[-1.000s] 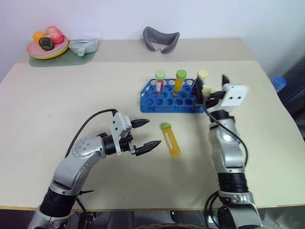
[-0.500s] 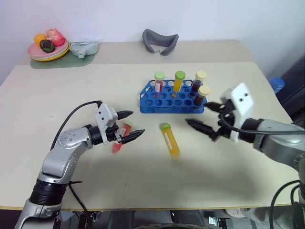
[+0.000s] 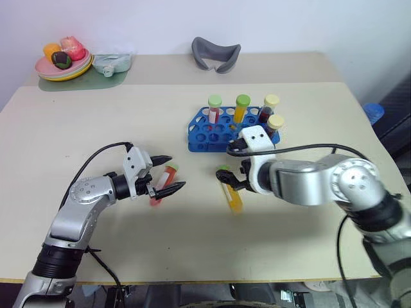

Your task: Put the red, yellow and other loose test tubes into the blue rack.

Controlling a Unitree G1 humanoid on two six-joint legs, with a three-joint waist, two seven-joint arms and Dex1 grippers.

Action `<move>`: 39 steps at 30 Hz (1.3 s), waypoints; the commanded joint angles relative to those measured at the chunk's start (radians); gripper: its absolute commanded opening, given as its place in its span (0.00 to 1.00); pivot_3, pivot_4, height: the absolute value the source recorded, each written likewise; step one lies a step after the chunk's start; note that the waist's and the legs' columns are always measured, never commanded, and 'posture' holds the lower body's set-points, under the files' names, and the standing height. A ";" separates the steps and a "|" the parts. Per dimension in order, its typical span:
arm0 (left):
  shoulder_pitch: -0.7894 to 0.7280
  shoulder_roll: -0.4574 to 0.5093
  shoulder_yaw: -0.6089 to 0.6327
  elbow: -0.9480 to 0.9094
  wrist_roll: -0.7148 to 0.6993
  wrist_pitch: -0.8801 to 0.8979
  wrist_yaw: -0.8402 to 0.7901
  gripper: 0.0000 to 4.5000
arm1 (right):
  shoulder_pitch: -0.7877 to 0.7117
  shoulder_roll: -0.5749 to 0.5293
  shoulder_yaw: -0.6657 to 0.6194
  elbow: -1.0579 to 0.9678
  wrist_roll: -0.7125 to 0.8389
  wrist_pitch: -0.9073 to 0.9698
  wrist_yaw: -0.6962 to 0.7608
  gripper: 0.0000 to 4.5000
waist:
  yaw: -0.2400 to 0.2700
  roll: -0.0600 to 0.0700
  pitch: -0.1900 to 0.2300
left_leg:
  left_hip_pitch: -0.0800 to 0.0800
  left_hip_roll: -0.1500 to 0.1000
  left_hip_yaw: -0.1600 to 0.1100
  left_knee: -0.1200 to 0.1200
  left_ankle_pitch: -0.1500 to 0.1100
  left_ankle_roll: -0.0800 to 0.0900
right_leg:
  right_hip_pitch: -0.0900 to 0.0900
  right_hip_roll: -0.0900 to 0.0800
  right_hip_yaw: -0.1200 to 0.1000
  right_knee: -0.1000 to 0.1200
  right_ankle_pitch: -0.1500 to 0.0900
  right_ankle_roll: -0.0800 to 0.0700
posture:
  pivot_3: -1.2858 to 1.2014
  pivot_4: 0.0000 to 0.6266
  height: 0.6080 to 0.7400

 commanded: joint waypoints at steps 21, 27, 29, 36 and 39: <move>0.039 -0.004 0.017 -0.120 -0.020 0.050 0.015 1.00 | -0.056 0.165 -0.031 0.292 0.014 0.257 -0.188 0.99 | -0.004 0.000 -0.001 | -0.005 0.000 0.000 0.001 0.001 0.001 | -0.005 0.000 0.000 0.002 0.000 0.000 | 0.52 0.24 1.00; 0.069 -0.004 0.022 -0.110 -0.015 0.017 0.011 1.00 | -0.018 0.229 -0.081 0.308 0.014 0.254 -0.229 0.59 | -0.016 0.000 -0.002 | -0.004 0.000 0.000 0.002 0.001 0.001 | -0.005 0.000 0.000 0.003 0.000 0.000 | 0.52 0.24 1.00; 0.073 -0.003 0.021 -0.106 -0.015 0.011 0.011 1.00 | -0.018 0.247 -0.093 0.311 0.014 0.255 -0.250 0.50 | -0.024 0.000 -0.002 | -0.004 0.000 0.000 0.001 0.001 0.001 | -0.005 0.001 0.000 0.003 0.000 0.000 | 0.52 0.24 1.00; 0.064 -0.004 0.012 -0.096 -0.011 0.001 0.012 1.00 | -0.026 0.256 -0.109 0.295 0.014 0.259 -0.272 0.50 | -0.027 0.000 -0.002 | -0.003 0.000 -0.001 0.000 0.001 0.002 | -0.005 0.001 0.000 0.003 0.000 0.000 | 0.52 0.24 1.00; 0.059 -0.004 0.010 -0.089 -0.009 -0.002 0.011 1.00 | -0.034 0.246 -0.112 0.284 0.014 0.260 -0.258 0.50 | -0.027 0.000 -0.002 | -0.003 0.000 -0.001 0.000 0.001 0.002 | -0.005 0.001 0.000 0.003 0.000 0.000 | 0.52 0.24 1.00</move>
